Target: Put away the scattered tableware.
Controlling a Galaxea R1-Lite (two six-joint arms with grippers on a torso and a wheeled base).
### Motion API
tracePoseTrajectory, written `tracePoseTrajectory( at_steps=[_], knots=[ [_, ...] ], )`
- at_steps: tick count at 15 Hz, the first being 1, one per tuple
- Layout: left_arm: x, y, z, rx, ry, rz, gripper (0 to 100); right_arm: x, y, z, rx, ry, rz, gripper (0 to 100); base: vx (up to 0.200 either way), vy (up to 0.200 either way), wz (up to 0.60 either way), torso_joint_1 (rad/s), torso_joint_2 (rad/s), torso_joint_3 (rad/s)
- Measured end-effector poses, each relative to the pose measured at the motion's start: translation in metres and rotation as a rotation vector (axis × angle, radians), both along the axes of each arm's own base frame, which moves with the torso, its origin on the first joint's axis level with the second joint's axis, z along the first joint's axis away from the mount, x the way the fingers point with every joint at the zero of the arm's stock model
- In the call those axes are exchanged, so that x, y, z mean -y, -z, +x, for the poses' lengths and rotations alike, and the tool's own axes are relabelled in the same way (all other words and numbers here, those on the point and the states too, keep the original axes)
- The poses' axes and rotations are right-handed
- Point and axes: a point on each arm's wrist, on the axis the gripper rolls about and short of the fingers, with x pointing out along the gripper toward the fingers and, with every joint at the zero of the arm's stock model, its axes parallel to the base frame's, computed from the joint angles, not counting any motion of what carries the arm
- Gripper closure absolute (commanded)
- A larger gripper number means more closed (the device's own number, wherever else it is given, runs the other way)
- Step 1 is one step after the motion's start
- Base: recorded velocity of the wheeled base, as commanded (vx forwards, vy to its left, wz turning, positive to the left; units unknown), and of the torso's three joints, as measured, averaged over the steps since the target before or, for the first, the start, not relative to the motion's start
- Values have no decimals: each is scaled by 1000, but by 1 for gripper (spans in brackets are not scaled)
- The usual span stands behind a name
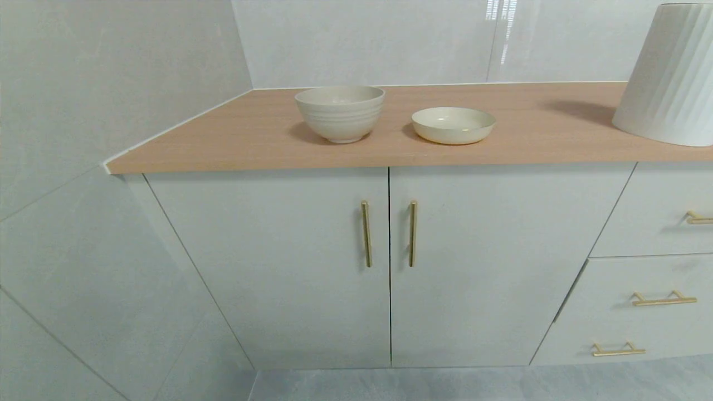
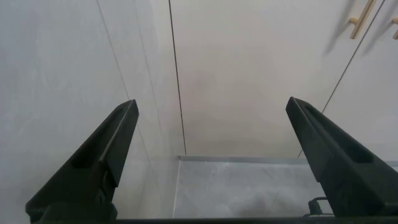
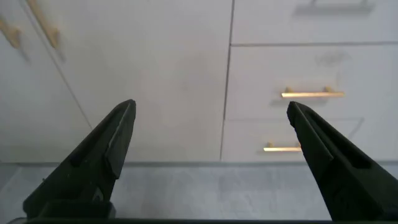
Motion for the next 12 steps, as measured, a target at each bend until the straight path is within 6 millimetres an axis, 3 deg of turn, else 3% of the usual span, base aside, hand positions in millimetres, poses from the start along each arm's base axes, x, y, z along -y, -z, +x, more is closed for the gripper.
tracePoseTrajectory(
  at_steps=[3, 5, 8, 12],
  knots=[
    [0, 0, 0, 0, 0, 0, 0, -1, -49, -9, 87, -107, 47, 0, 0, 0, 0, 0, 0, 0],
    [0, 0, 0, 0, 0, 0, 0, -3, -72, 4, 1, -216, 38, 0, 0, 0, 0, 0, 0, 0],
    [0, 0, 0, 0, 0, 0, 0, -9, -106, 48, -188, -410, 46, 0, 0, 0, 0, 0, 0, 0],
    [0, 0, 0, 0, 0, 0, 0, -43, -141, 141, -349, -662, 48, 0, 0, 0, 0, 0, 0, 0]
  ],
)
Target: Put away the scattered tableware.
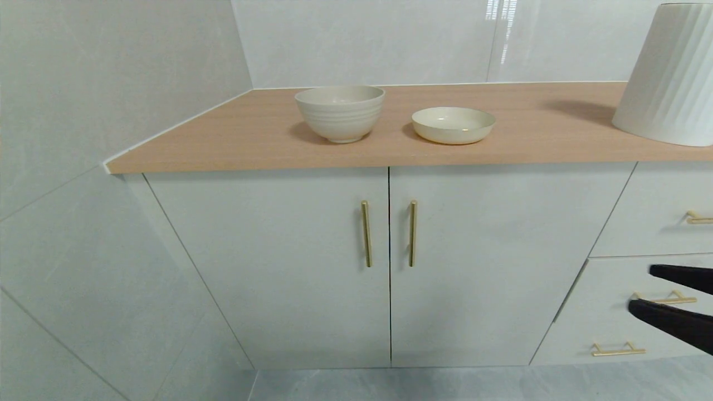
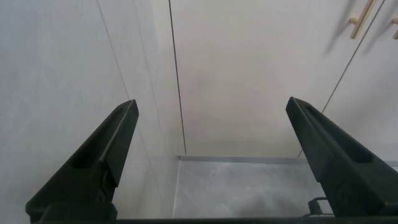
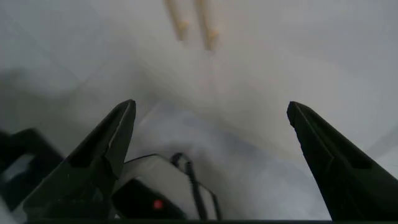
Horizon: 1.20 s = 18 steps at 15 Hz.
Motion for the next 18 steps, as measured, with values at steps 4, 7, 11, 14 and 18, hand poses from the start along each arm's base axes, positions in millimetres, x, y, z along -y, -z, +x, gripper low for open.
tracePoseTrajectory(
  at_steps=[4, 7, 11, 14, 18],
  knots=[
    [0, 0, 0, 0, 0, 0, 0, -59, -7, 85, -91, -154, 14, 0, 0, 0, 0, 0, 0, 0],
    [0, 0, 0, 0, 1, 0, 0, -99, 0, 129, -116, -216, 19, 0, 0, 0, 0, 0, 0, 0],
    [0, 0, 0, 0, 0, 0, 0, -130, 17, 161, -102, -234, 89, 0, 0, 0, 0, 0, 0, 0],
    [0, 0, 0, 0, 0, 0, 0, -143, 33, 171, -143, -188, 115, 0, 0, 0, 0, 0, 0, 0],
    [0, 0, 0, 0, 0, 0, 0, -162, 51, 185, -81, -120, 138, 0, 0, 0, 0, 0, 0, 0]
  ],
)
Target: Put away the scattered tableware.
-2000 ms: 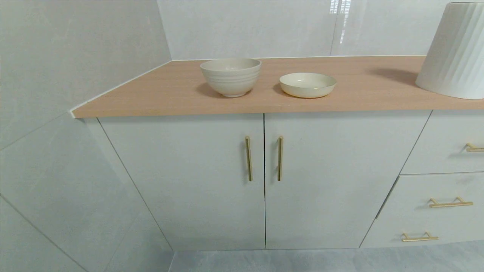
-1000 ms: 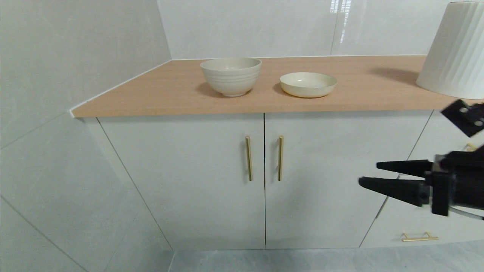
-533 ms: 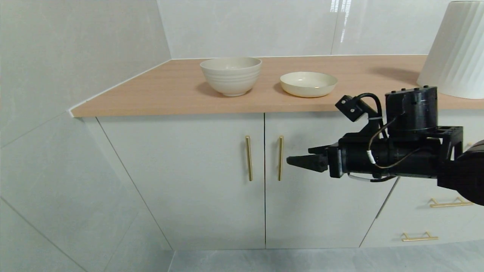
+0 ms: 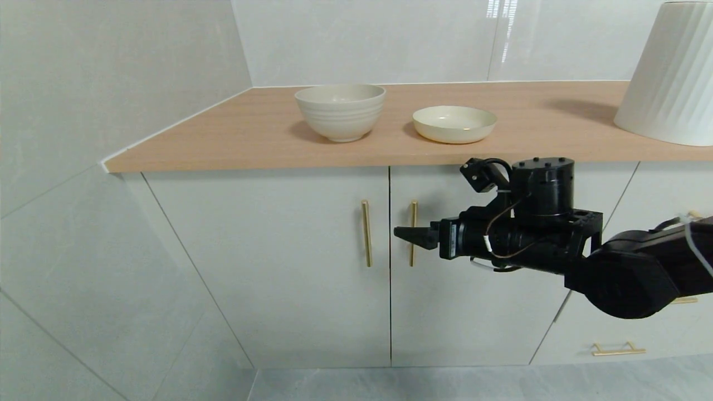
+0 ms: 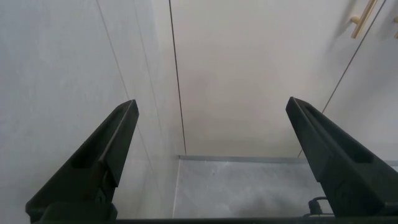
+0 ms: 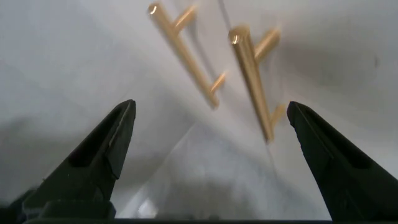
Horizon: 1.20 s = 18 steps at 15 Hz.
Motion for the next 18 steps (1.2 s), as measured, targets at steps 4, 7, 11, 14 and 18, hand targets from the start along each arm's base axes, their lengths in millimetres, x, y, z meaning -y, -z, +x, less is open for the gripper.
tracePoseTrajectory(
  at_steps=[4, 7, 11, 14, 18],
  knots=[
    [0, 0, 0, 0, 0, 0, 0, -14, 20, 6, -29, 10, 10, 0, 0, 0, 0, 0, 0, 0],
    [0, 0, 0, 0, 0, 0, 0, -20, 22, 7, -13, 15, 47, 0, 0, 0, 0, 0, 0, 0],
    [0, 0, 0, 0, 0, 0, 0, -22, 26, 9, -27, 22, 55, 0, 0, 0, 0, 0, 0, 0],
    [0, 0, 0, 0, 0, 0, 0, -25, 26, 11, 11, 21, 82, 0, 0, 0, 0, 0, 0, 0],
    [0, 0, 0, 0, 0, 0, 0, -30, 32, 11, 6, 16, 79, 0, 0, 0, 0, 0, 0, 0]
  ],
)
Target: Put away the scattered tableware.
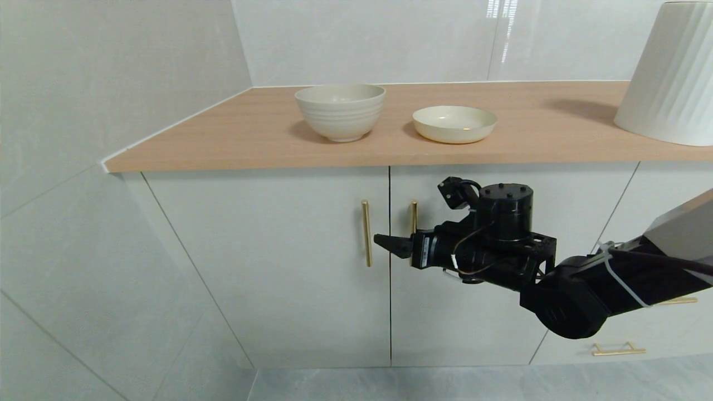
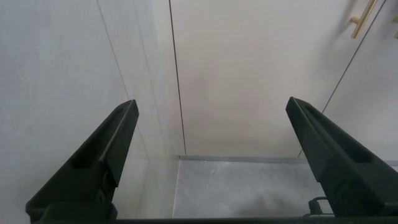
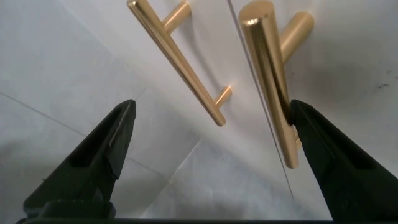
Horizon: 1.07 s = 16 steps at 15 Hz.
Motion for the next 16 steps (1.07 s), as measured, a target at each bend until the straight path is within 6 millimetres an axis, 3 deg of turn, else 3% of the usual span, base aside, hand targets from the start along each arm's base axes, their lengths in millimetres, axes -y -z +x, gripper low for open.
tracePoseTrajectory(
  at_steps=[9, 16],
  knots=[
    [0, 0, 0, 0, 0, 0, 0, 2, 2, -20, -26, -44, -6, 0, 0, 0, 0, 0, 0, 0],
    [0, 0, 0, 0, 0, 0, 0, 12, -2, -48, -61, -201, -3, 0, 0, 0, 0, 0, 0, 0]
  ],
)
